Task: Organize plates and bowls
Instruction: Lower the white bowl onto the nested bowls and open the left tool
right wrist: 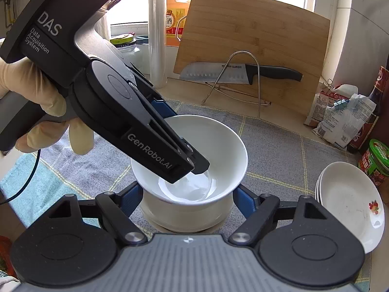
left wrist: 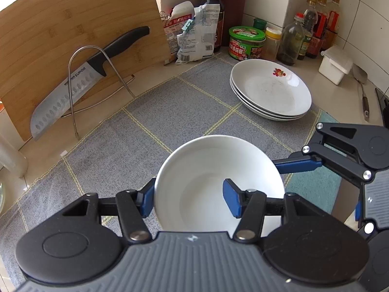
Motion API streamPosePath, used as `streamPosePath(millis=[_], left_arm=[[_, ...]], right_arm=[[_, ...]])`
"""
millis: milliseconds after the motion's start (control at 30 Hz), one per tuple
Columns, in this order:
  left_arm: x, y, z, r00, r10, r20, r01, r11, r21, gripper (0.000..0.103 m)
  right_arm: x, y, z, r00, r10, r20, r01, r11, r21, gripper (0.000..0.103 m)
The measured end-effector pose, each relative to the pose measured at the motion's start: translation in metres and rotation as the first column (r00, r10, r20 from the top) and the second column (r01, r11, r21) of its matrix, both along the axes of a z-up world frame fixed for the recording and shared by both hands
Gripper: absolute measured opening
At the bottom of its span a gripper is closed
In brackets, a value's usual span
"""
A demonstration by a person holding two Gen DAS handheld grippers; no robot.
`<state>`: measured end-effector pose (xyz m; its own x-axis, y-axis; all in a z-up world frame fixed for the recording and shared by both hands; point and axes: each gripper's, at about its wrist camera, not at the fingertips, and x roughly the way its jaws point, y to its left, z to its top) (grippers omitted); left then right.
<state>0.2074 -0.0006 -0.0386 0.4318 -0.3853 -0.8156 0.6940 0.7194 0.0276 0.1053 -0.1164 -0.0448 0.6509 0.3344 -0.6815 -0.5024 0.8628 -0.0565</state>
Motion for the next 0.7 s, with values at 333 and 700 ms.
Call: streamPosePath(millis=[333, 700], left_arm=[[-0.0042, -0.0026, -0.0093, 0.999, -0.014, -0.029, 0.014, 1.000, 0.000, 0.057], [-0.0065, -0.0041, -0.0102, 1.000, -0.021, -0.021, 0.021, 1.000, 0.001, 0.060]], right_arm=[[-0.0023, -0.0032, -0.0073, 0.999, -0.004, -0.036, 0.004, 1.000, 0.001, 0.084], [-0.0032, -0.0033, -0.0073, 0.999, -0.011, -0.037, 0.011, 1.000, 0.005, 0.084]])
